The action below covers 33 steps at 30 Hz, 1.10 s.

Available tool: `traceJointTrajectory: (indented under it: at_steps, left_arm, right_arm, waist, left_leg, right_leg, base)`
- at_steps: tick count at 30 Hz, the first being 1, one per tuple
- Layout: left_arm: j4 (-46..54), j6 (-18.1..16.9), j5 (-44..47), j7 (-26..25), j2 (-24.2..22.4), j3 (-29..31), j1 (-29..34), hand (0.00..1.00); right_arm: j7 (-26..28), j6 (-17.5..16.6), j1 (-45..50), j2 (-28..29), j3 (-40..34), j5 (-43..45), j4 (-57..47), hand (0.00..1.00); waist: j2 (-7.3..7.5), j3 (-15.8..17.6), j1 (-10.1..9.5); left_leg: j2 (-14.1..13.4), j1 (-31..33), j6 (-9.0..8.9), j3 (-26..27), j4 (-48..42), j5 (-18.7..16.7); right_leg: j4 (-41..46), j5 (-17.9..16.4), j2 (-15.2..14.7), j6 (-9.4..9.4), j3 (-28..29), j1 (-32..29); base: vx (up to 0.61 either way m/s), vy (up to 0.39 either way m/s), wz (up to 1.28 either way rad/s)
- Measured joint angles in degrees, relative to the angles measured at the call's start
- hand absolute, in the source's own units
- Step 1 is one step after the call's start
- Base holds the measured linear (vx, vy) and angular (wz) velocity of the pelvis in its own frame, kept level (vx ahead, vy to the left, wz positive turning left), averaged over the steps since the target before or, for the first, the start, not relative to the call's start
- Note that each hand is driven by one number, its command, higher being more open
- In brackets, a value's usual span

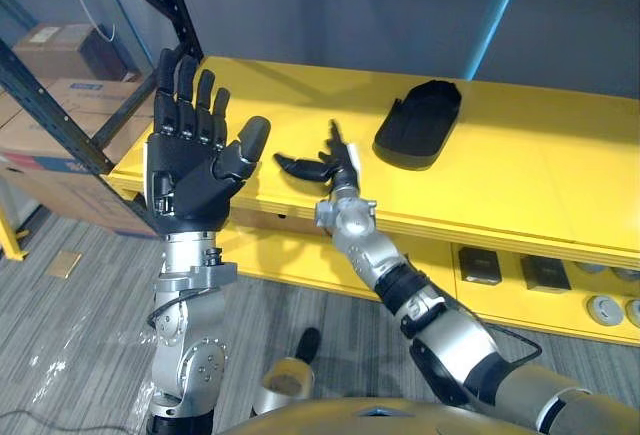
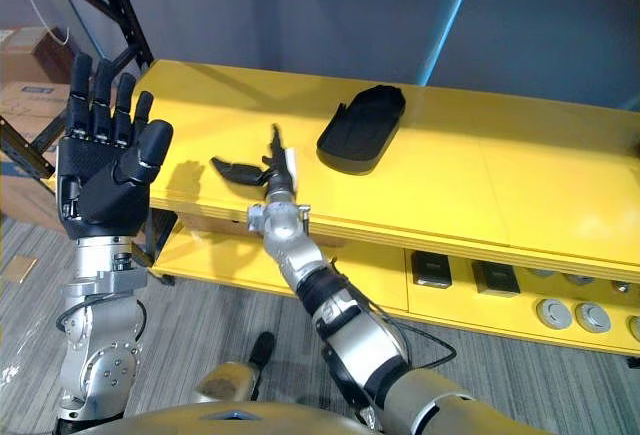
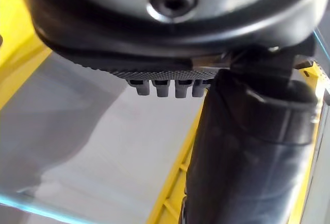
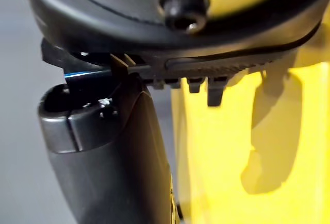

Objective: Walk over and take three plastic housings, then place them on the shelf

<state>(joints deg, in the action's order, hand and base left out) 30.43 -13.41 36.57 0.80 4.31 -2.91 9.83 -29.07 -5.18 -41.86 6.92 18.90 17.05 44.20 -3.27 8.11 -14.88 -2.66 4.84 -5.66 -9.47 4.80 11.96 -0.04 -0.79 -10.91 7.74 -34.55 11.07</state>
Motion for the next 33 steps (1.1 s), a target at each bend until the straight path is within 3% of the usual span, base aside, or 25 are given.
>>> traceJointTrajectory:
  at_steps: [10,14,23,33]
  left_arm:
    - [-0.98,-0.17,2.35,0.12,-0.04,-3.57,-0.09,1.00]
    - [-0.98,-0.57,2.35,-0.58,-0.04,-3.30,-0.09,1.00]
    - [-5.57,-0.55,2.05,-2.09,-0.14,-0.98,-0.11,1.00]
    - [-6.41,-0.31,1.19,-1.82,-0.55,-0.74,0.32,1.00]
  right_arm:
    - [-10.29,0.79,-4.18,-0.38,-6.23,-1.19,0.02,1.00]
    - [-11.08,0.76,-4.18,-0.43,-7.18,-2.34,-1.59,1.00]
    - [-11.27,0.77,-3.70,-0.46,-7.03,-3.35,-4.06,1.00]
    - [-8.71,0.68,0.78,-1.93,-5.00,-4.99,-6.88,1.00]
  waist:
    - [-1.61,2.82,0.21]
    - [-1.67,4.08,0.30]
    - [-1.56,5.40,2.49]
    - [-1.58,5.63,4.29]
  left_leg:
    - [-0.50,-0.02,-0.10,0.35,0.01,-0.15]
    - [-0.81,0.17,-0.14,1.00,0.01,-0.21]
    - [-0.93,0.25,0.06,3.06,-0.01,-0.21]
    - [-0.93,-1.31,0.21,4.47,0.03,-0.82]
  right_leg:
    - [4.24,-2.52,-1.02,0.07,0.79,-2.05]
    - [5.73,-3.19,-1.31,-0.05,1.59,-3.23]
    - [7.54,-3.38,-2.03,0.15,3.67,-5.08]
    - [7.60,-3.69,-2.39,-0.04,5.17,-4.65]
  base:
    - [-0.01,-0.011,-0.02]
    - [-0.01,-0.040,-0.09]
    - [0.00,-0.037,-0.11]
    - [-0.02,-0.031,-0.07]
